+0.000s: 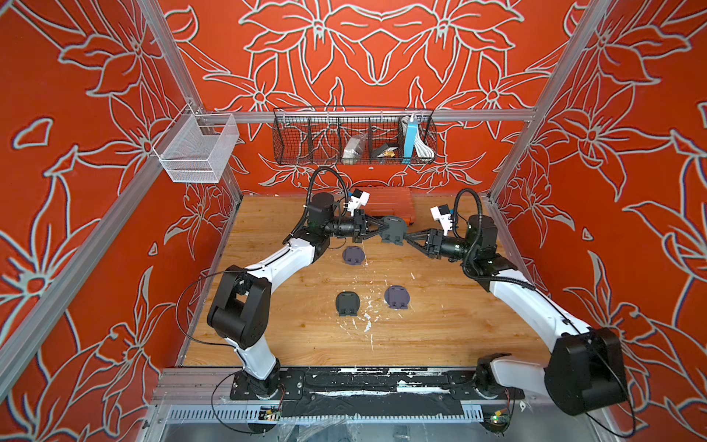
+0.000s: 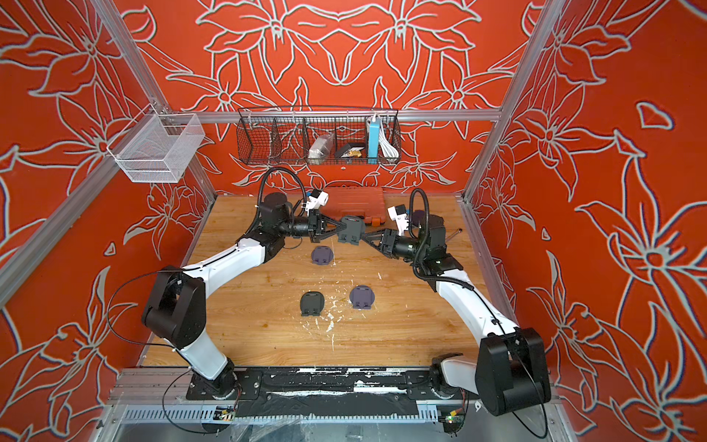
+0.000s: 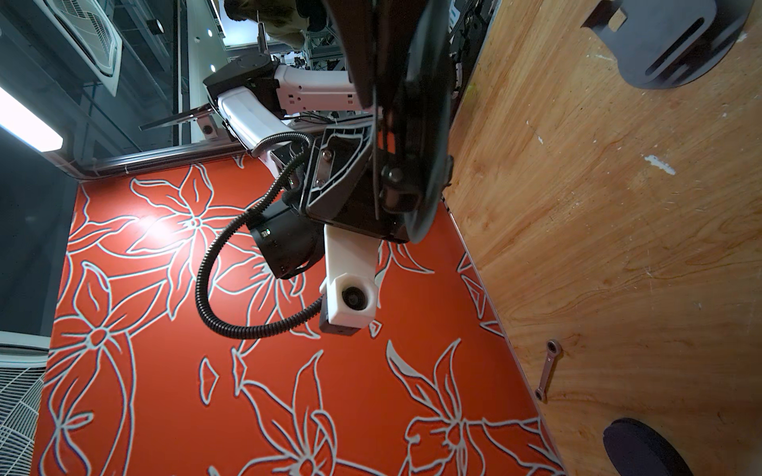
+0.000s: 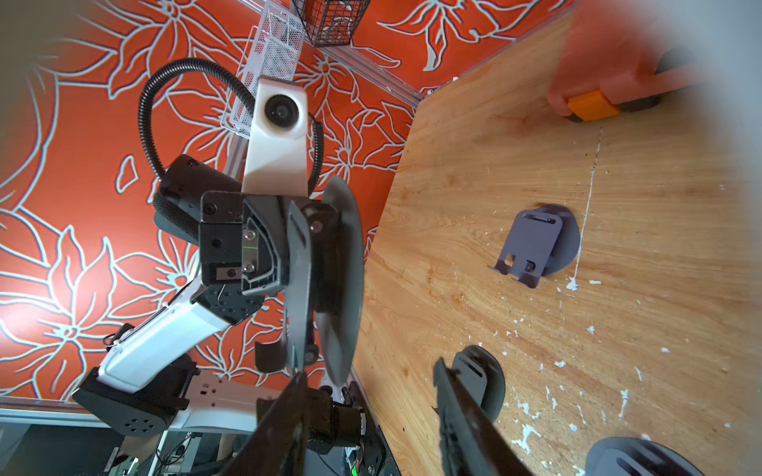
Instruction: Open the phone stand
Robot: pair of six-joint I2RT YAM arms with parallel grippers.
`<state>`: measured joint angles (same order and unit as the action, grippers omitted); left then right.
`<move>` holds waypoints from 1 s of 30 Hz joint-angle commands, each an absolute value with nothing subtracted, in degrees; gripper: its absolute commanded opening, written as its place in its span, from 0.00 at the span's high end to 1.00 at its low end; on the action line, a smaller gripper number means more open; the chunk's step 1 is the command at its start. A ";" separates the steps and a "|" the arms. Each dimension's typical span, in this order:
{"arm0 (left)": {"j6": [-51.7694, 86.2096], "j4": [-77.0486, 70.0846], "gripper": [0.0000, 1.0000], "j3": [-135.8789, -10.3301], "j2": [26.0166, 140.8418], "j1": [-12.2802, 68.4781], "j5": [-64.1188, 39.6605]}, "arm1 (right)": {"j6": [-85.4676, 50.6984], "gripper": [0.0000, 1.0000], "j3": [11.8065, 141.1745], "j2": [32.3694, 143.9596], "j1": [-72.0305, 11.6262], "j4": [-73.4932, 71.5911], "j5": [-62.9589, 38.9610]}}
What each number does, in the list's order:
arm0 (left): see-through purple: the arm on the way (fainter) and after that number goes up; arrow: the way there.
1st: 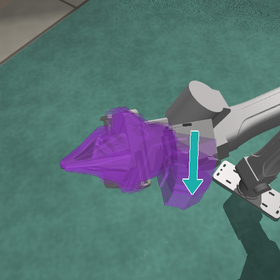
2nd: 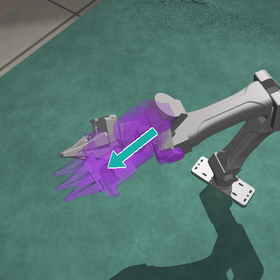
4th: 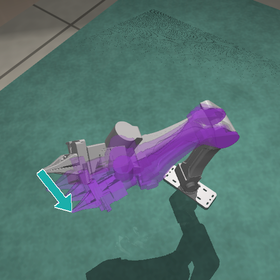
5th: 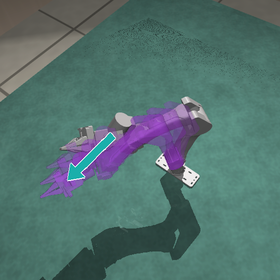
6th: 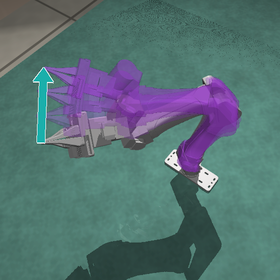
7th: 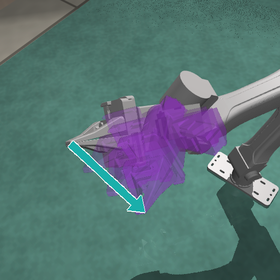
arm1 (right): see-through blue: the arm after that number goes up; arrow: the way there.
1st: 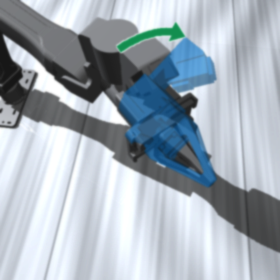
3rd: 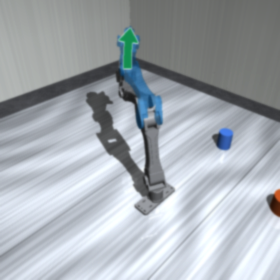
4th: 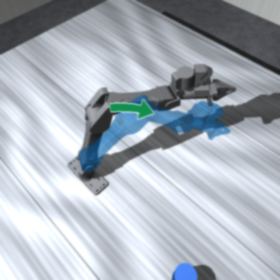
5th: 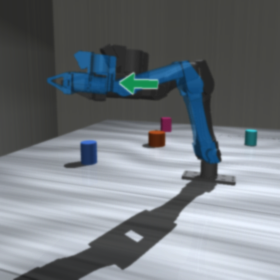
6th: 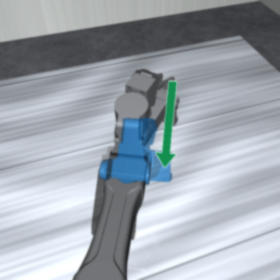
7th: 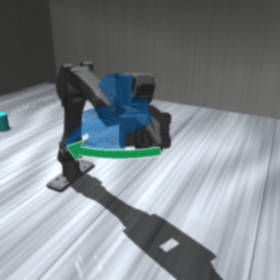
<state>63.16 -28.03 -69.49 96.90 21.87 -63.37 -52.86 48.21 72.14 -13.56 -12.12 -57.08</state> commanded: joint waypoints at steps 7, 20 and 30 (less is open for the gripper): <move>65.56 -35.09 1.00 -69.79 94.97 22.76 -65.48 | -52.69 0.57 50.60 74.52 -15.59 -14.59 -57.04; 67.07 -37.84 1.00 -70.65 96.19 24.70 -68.21 | -53.30 0.68 53.17 76.57 -16.60 -16.81 -56.57; 67.26 -38.16 1.00 -71.22 95.67 24.94 -68.87 | -54.69 1.00 53.59 78.37 -17.23 -16.31 -58.81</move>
